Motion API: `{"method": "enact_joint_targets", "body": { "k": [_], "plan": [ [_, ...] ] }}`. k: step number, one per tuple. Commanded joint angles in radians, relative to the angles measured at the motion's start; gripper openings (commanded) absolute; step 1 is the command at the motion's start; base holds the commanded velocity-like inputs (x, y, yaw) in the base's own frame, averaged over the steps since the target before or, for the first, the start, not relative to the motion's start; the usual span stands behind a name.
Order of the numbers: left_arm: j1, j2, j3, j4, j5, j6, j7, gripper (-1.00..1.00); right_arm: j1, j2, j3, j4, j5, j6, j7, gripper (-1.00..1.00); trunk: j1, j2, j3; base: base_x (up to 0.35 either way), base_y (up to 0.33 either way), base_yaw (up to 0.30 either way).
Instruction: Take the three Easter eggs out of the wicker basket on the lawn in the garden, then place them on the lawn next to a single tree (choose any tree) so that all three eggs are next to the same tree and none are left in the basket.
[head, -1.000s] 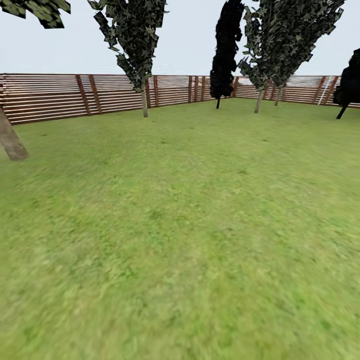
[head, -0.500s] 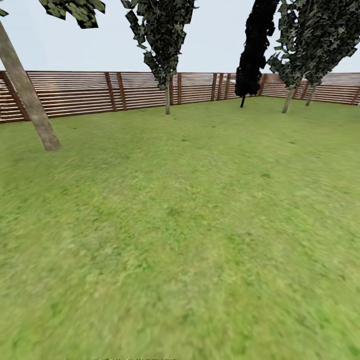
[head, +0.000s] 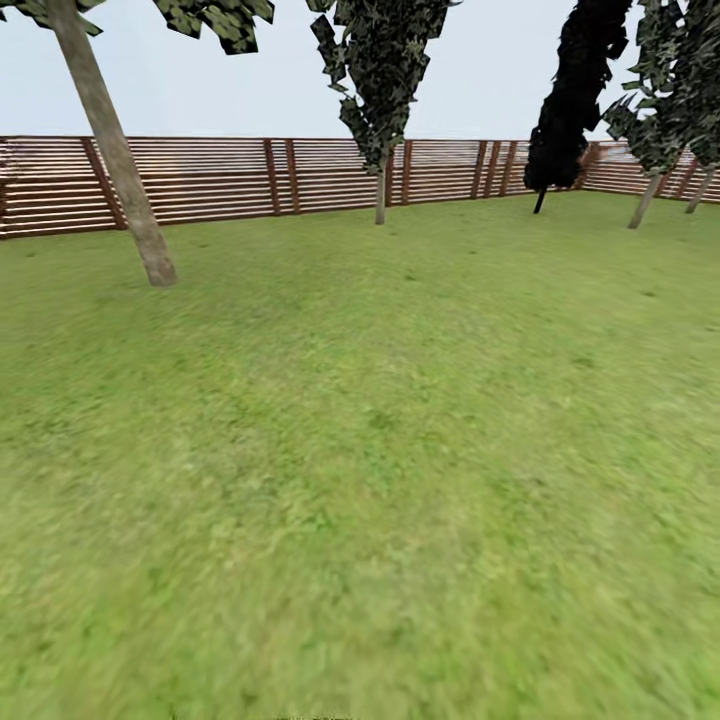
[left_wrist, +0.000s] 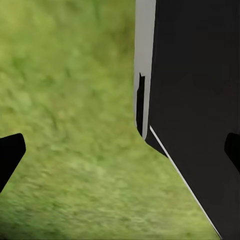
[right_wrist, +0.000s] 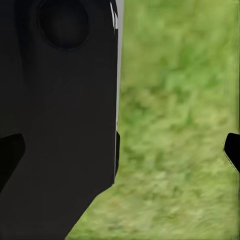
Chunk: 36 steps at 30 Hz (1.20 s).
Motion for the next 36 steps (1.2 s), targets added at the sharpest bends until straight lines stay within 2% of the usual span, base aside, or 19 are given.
{"method": "enact_joint_targets", "body": {
  "k": [1,36],
  "plan": [
    [0.000,0.000,0.000,-0.001,0.000,0.000,0.000,1.00,-0.001,0.000,0.001,0.001,0.002,-0.003,-0.003,1.00,0.000,0.000,-0.001,0.000,0.000,0.281],
    [0.000,0.000,0.000,-0.001,0.000,0.000,0.000,1.00,0.000,-0.001,0.001,0.001,0.002,-0.003,-0.003,1.00,0.000,0.000,-0.029,0.000,0.000,0.281]
  ]
}}
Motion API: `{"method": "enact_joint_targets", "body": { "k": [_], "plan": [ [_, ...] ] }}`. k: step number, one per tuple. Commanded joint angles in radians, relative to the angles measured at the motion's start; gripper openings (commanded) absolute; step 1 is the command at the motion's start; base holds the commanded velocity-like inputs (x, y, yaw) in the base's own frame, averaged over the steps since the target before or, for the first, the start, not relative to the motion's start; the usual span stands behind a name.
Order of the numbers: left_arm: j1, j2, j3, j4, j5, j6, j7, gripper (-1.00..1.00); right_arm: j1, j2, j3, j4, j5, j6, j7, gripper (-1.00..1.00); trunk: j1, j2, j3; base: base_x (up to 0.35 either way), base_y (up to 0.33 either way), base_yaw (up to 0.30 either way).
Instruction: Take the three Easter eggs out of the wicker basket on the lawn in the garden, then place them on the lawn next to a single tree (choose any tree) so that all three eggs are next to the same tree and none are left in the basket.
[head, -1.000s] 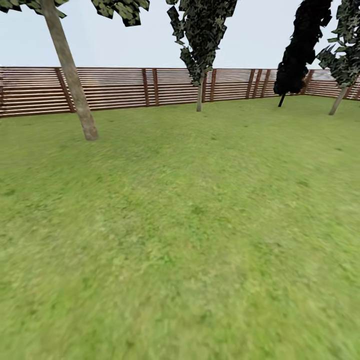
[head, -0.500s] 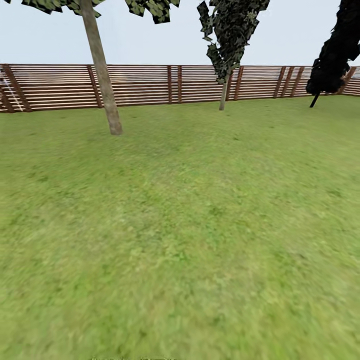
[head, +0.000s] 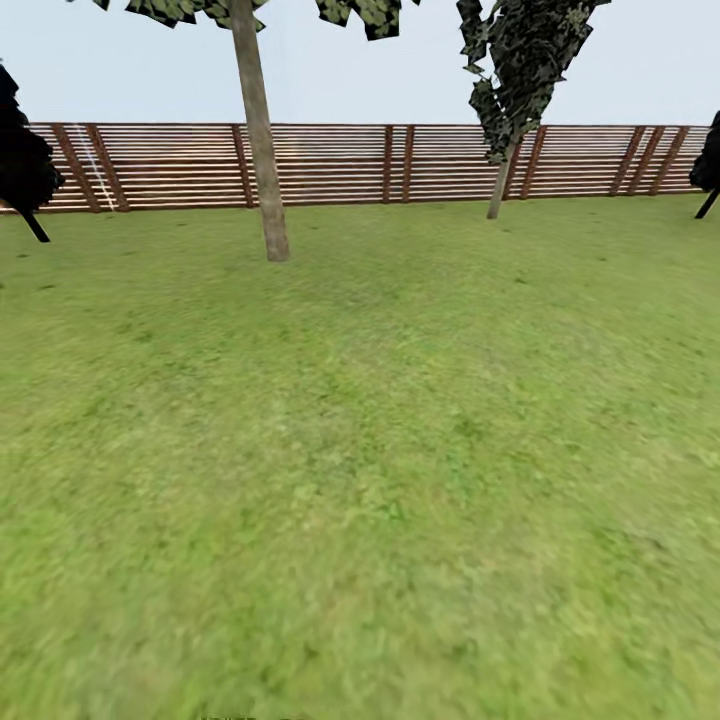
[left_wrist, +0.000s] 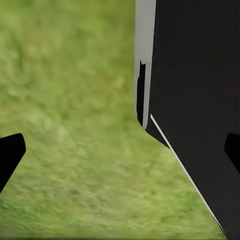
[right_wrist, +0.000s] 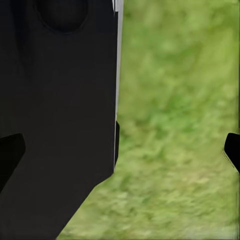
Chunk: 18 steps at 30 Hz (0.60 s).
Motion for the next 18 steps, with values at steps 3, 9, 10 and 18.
{"method": "enact_joint_targets", "body": {
  "k": [3,9,10,18],
  "plan": [
    [0.000,0.000,0.000,-0.001,0.000,0.000,0.000,1.00,0.000,0.000,0.002,0.001,0.002,-0.003,-0.003,1.00,0.000,0.000,-0.003,0.000,0.000,0.281],
    [0.000,0.000,0.000,-0.001,0.000,0.000,0.000,1.00,0.000,0.000,0.002,0.001,0.002,-0.003,-0.003,1.00,0.000,0.000,-0.008,0.000,0.000,0.281],
    [0.000,0.000,0.000,-0.001,0.000,0.000,0.000,1.00,0.000,0.000,0.002,0.001,0.002,-0.003,-0.003,1.00,0.000,0.000,-0.009,0.000,0.000,0.281],
    [0.000,0.000,0.000,-0.001,0.000,0.000,0.000,1.00,0.000,0.000,0.002,0.001,0.002,-0.003,-0.003,1.00,0.000,0.000,-0.015,0.000,0.000,0.281]
  ]
}}
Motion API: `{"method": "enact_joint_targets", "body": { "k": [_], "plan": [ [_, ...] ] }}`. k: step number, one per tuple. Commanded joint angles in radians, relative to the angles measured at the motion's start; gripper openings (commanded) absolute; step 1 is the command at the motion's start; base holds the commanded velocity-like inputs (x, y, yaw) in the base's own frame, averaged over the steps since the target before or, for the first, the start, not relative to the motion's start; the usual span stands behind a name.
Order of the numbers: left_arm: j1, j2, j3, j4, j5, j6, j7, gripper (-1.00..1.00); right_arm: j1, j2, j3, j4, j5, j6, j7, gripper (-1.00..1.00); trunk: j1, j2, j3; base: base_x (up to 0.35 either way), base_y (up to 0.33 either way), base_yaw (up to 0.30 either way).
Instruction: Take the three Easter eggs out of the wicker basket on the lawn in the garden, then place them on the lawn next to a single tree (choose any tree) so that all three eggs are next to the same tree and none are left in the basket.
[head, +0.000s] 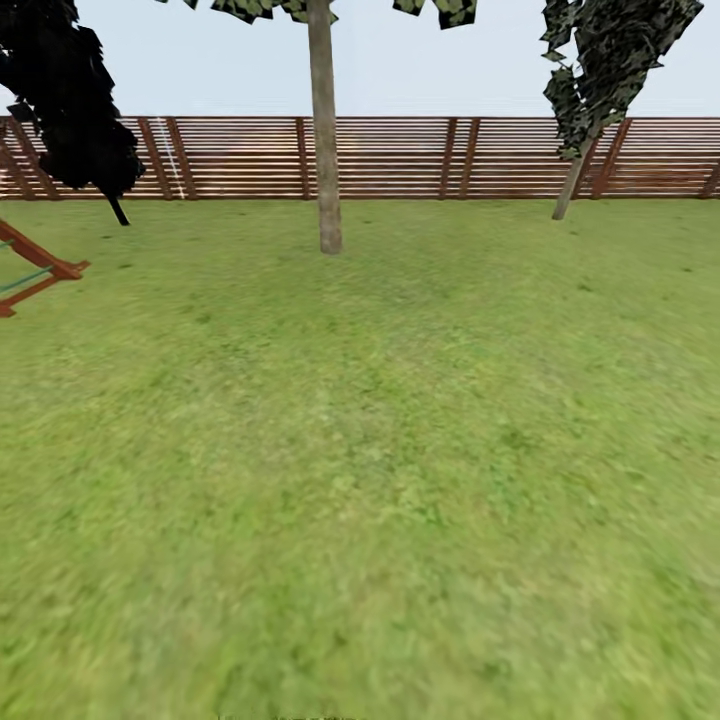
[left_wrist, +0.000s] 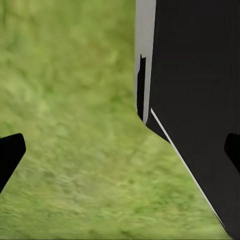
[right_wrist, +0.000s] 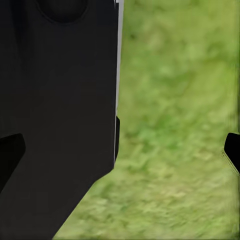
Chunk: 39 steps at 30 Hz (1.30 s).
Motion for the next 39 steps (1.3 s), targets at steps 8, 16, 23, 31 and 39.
{"method": "enact_joint_targets", "body": {
  "k": [8,16,23,31,39],
  "plan": [
    [0.000,0.000,0.000,-0.001,0.000,0.000,0.000,1.00,0.000,0.000,0.002,0.002,0.002,-0.003,-0.003,1.00,0.000,0.000,-0.007,0.000,0.000,0.281],
    [0.000,0.000,0.000,-0.001,0.000,-0.001,0.000,1.00,0.000,0.000,0.002,0.001,0.002,-0.003,-0.003,1.00,0.000,0.000,-0.013,0.000,0.000,0.281],
    [0.000,0.000,0.000,-0.001,0.001,0.000,0.000,1.00,0.000,0.000,0.002,0.001,0.002,-0.003,-0.003,1.00,0.000,0.000,-0.019,0.000,0.000,0.281],
    [0.000,0.000,0.000,-0.001,0.000,0.000,0.000,1.00,0.000,0.000,0.002,0.001,0.002,-0.003,-0.003,1.00,0.000,0.000,-0.025,0.000,0.000,0.281],
    [0.000,0.000,0.000,-0.001,0.000,0.000,0.000,1.00,0.000,0.000,0.002,0.001,0.002,-0.004,-0.003,1.00,0.000,0.000,-0.031,0.000,0.000,0.281]
  ]
}}
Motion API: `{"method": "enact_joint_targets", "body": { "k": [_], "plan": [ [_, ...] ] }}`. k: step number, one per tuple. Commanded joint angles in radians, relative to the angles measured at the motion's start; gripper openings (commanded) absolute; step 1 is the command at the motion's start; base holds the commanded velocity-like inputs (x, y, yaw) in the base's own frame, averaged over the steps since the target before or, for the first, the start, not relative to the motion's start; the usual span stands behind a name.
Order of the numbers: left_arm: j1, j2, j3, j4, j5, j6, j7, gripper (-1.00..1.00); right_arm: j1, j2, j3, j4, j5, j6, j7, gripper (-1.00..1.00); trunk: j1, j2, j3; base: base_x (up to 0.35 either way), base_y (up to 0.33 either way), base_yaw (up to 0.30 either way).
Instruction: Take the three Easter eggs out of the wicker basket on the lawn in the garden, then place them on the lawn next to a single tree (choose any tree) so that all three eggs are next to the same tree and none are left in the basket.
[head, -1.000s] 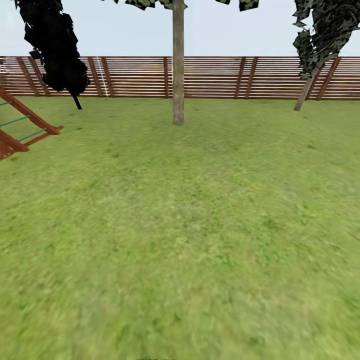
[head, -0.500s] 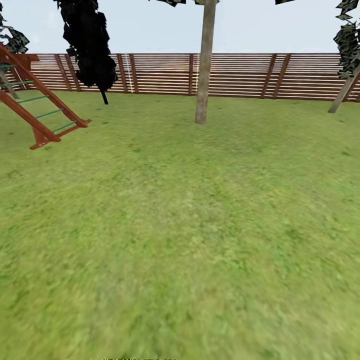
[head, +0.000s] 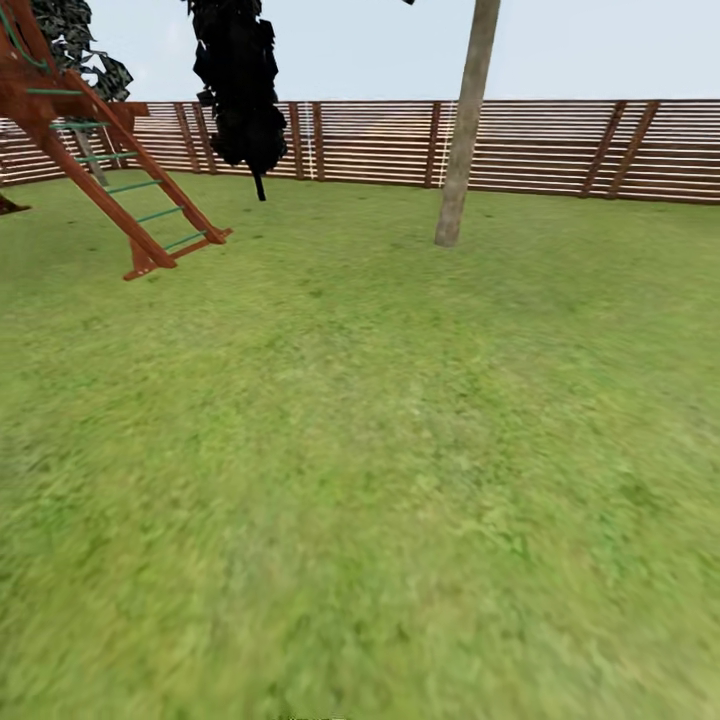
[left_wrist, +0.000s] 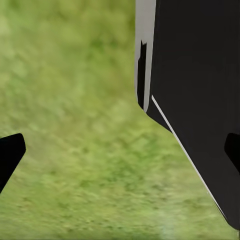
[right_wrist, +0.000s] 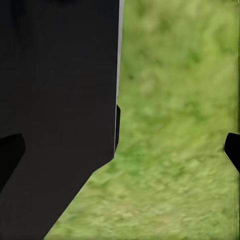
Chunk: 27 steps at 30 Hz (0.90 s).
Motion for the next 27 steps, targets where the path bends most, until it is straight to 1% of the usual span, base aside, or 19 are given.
{"method": "enact_joint_targets", "body": {
  "k": [1,21,24,27],
  "plan": [
    [0.000,0.000,0.000,-0.001,0.001,0.000,0.000,1.00,-0.001,0.000,0.002,0.001,0.002,-0.002,-0.003,1.00,0.000,0.000,-0.001,0.000,0.000,0.281],
    [0.000,0.000,0.000,-0.001,0.000,0.000,0.000,1.00,-0.001,-0.001,0.002,0.000,0.001,-0.002,-0.003,1.00,0.000,0.000,-0.016,0.000,0.000,0.279],
    [0.000,0.000,0.000,-0.001,0.000,0.000,0.000,1.00,-0.001,-0.001,0.002,0.000,0.001,-0.002,-0.002,1.00,0.000,0.000,-0.018,0.000,0.000,0.181],
    [0.000,0.000,0.000,-0.001,0.000,0.000,0.000,1.00,-0.001,-0.002,0.003,0.000,0.003,-0.002,0.000,1.00,0.000,0.000,-0.019,0.000,0.000,0.049]
  ]
}}
